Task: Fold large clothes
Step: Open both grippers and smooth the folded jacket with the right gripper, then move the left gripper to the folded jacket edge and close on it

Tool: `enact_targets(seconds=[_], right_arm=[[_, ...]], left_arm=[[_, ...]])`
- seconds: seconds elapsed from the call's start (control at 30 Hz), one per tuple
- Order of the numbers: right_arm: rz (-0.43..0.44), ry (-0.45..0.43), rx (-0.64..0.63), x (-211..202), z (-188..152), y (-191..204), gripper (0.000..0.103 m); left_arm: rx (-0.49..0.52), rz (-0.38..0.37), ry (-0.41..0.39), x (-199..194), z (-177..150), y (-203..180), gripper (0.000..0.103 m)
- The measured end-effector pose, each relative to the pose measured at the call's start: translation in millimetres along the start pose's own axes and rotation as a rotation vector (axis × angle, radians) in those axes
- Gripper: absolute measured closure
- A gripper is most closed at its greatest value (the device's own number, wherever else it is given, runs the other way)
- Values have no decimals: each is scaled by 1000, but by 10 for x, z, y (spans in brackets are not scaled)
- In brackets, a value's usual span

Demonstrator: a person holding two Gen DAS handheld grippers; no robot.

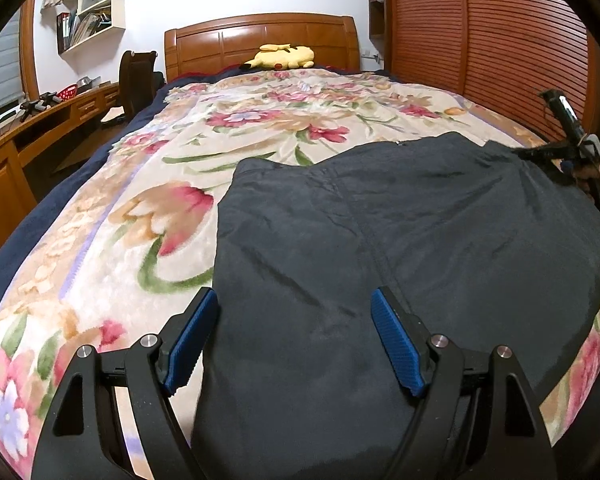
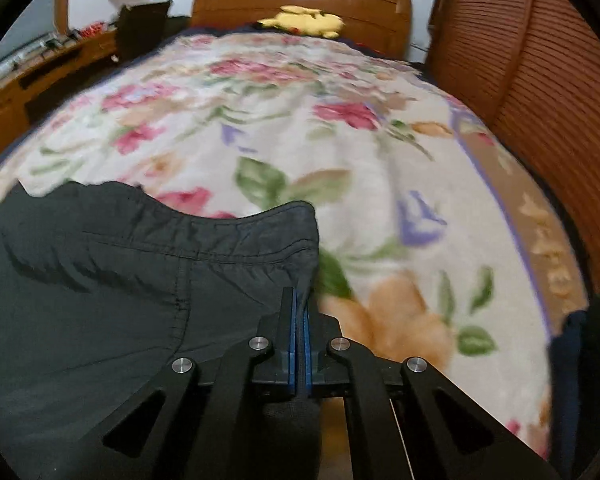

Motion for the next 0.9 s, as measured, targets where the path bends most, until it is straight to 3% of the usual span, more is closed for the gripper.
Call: enact_targets(seconds=[0.17,0.23,0.3,0.37,0.57,0.9], right_arm=[[-55,4,-25,-15,-35,39,101],[-70,-10,-36,-141,-2,78,87],[-88,-36,-47,-299,11,156,56],[-52,-90,-55,-494,23,285,43],[86,-192,-51,-1041,-267,722,41],[294,-201,-68,-1226,-907,1562,41]], left_arm=[[9,-8,-10,-103,6,-38,23],[14,-6,-21,-174,14,-54,23],[13,-23,-30,-238,22,-97,23],[12,-33,-41,-295,30,-143,23],[20,-72,-62,-401,37,-358,23],[32,-80,-40,-410,-93,-553,23]])
Point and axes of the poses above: each gripper's, at about its wrist camera, not at the fingertips, and x roughly the way its jaws point, y to its left, z to its top, the point moved 10 cm from there along x, roughly the way its jaws point, and after that the axes turned 4 degrees about z, right-handed, at the moved point
